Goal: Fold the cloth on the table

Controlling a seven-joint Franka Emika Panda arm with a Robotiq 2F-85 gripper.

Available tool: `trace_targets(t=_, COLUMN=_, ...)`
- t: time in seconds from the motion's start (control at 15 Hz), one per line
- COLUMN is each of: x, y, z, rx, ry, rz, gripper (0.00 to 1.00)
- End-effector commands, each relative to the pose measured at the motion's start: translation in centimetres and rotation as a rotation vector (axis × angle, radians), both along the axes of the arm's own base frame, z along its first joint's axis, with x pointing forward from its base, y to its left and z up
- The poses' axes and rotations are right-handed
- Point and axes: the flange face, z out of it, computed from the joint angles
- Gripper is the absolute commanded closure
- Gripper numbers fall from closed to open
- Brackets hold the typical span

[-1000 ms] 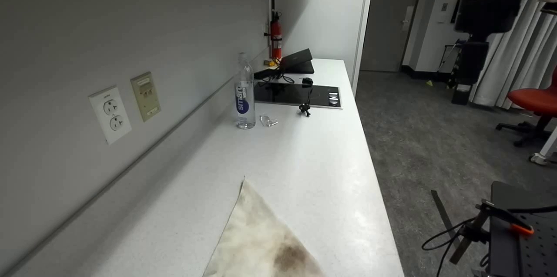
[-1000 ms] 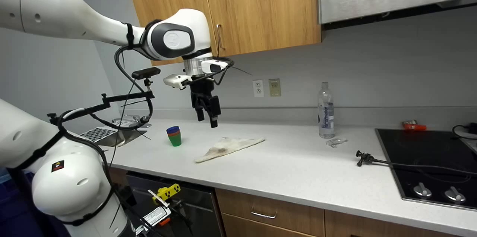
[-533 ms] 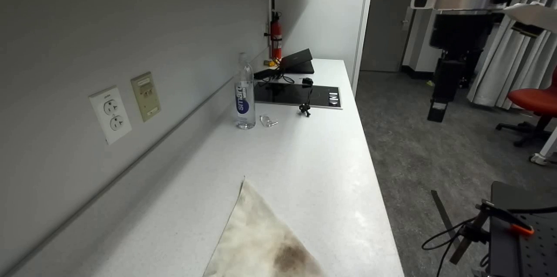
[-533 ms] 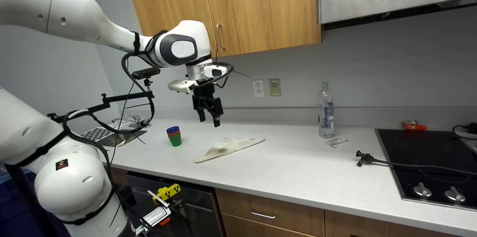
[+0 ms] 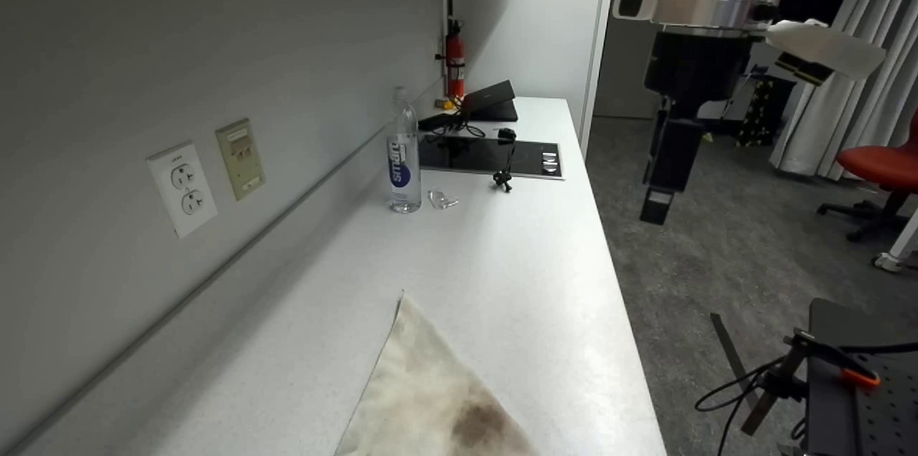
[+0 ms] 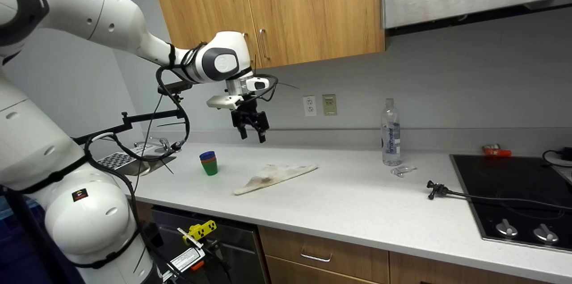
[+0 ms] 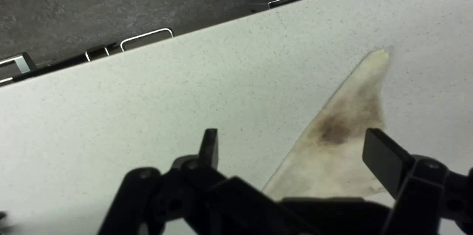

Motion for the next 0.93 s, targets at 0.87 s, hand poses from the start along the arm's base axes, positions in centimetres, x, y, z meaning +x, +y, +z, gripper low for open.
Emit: trace_targets(t=0.87, x=4.6, y=6.5, z=-6.7, rx=-0.032, ry=-0.036, rz=0.083, gripper=0.0)
